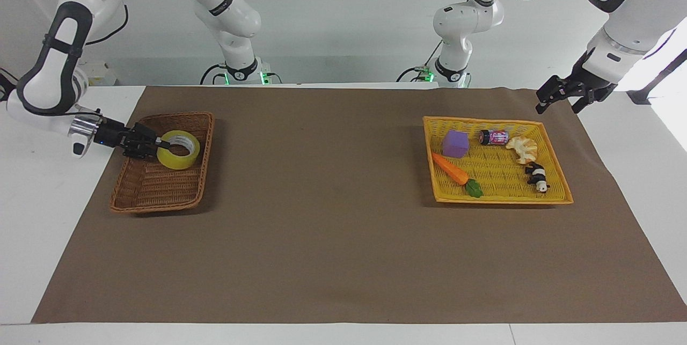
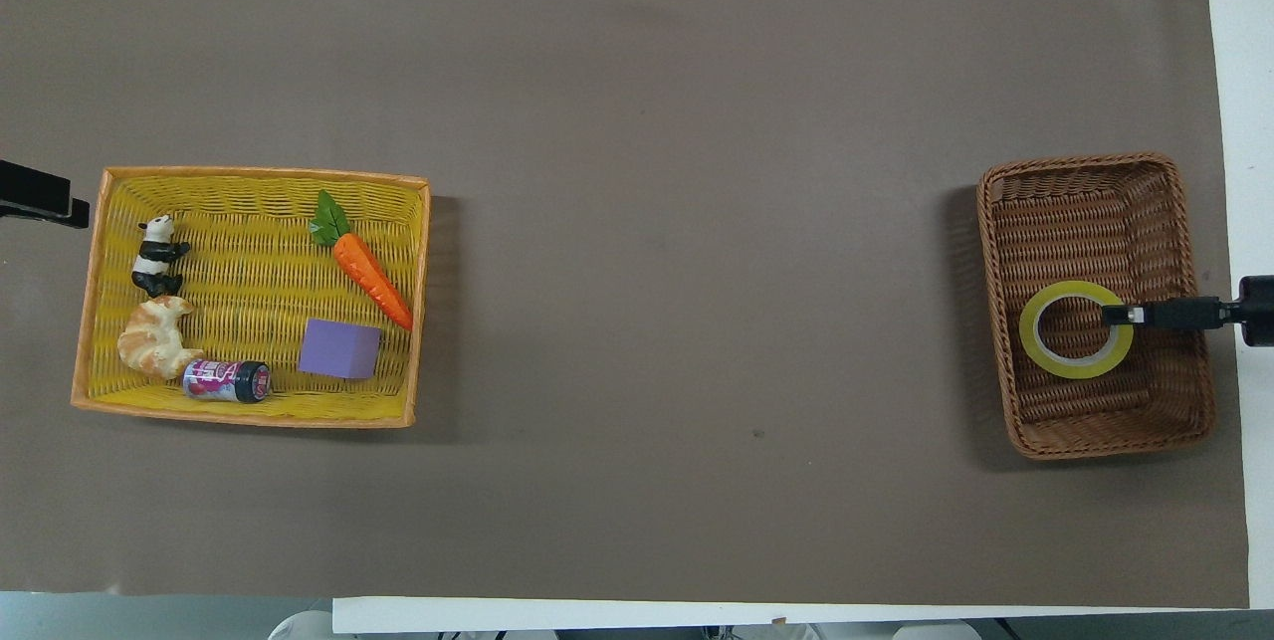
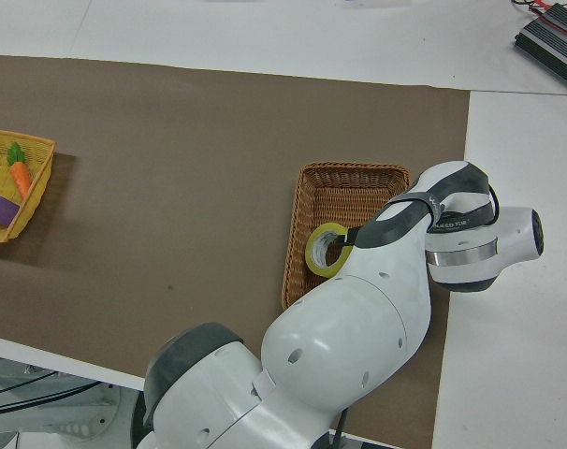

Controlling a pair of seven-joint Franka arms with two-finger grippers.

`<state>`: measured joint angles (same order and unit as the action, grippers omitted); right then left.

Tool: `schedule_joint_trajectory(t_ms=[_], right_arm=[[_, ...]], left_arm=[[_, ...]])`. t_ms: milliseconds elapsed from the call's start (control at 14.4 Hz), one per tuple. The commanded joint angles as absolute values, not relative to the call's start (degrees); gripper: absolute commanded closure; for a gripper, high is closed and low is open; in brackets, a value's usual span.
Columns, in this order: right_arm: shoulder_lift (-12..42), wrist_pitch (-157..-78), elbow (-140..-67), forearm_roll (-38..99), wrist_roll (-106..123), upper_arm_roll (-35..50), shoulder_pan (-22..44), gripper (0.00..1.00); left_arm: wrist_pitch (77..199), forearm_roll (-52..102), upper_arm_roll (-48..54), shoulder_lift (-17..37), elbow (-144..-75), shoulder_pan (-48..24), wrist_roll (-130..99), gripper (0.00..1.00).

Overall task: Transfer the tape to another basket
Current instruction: 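Open the right gripper and withdraw it from the tape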

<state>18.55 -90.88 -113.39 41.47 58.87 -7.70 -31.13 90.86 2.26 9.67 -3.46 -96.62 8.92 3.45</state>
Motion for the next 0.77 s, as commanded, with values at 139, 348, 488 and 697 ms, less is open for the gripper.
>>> schedule_joint_trajectory(t_ms=[139,348,488,697], right_arm=[[18.9,-91.32,-109.26,36.93,59.85,-7.21,-31.12,0.0],[15.92,-91.49,-106.27,32.19,58.37,-7.21,-28.93,0.0],[12.24,-91.84,-105.04,28.24,54.08,-7.21,-26.3,0.0],[8.01,-91.59,-101.62,19.72,45.12,-7.21,-20.41,0.0]], left_arm=[[88.95,0.35,9.4,-2.46,-94.57,7.82,3.87,0.01],[88.16,0.44,9.49,-2.46,-93.69,7.82,3.87,0.01],[87.72,0.44,9.49,-2.72,-93.52,7.82,3.87,0.01],[87.45,0.35,9.49,-2.99,-93.08,7.82,3.87,0.01]])
